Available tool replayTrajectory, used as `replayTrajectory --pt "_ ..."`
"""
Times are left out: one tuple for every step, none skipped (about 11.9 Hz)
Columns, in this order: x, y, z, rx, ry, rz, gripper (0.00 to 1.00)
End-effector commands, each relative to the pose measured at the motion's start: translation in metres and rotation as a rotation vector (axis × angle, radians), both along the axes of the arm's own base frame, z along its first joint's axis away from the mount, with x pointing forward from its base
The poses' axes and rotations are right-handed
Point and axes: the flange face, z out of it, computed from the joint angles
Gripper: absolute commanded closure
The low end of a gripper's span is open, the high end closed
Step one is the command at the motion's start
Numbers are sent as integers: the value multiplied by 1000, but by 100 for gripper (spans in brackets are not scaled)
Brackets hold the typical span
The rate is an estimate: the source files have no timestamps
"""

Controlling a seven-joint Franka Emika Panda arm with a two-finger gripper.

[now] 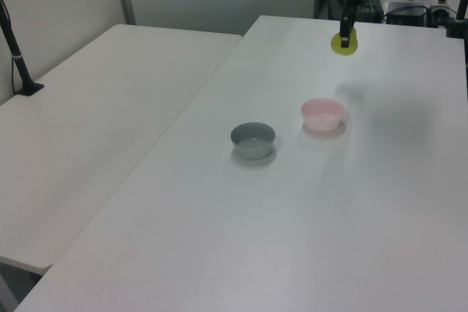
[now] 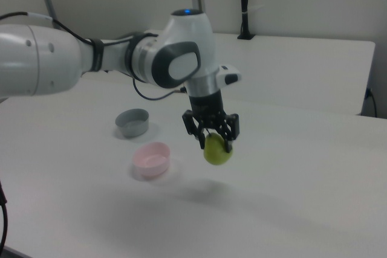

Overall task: Pick up a pear from the bowl
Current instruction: 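Carry the pear away from the bowls and lower it to the table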

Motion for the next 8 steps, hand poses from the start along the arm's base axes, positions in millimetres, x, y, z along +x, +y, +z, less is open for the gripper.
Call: replayTrajectory --pt "6 -11 -45 -31 2 18 58" --pt "5 -18 -58 -27 13 9 58" --pt "7 -18 -74 -25 29 9 58" --pt "10 -20 -84 -25 24 5 57" --pt "11 -19 -89 -23 23 6 56" --pt "11 -19 -91 -23 24 6 51" --pt "13 -17 -98 -21 33 6 45" --pt "13 -17 -99 -21 32 5 40"
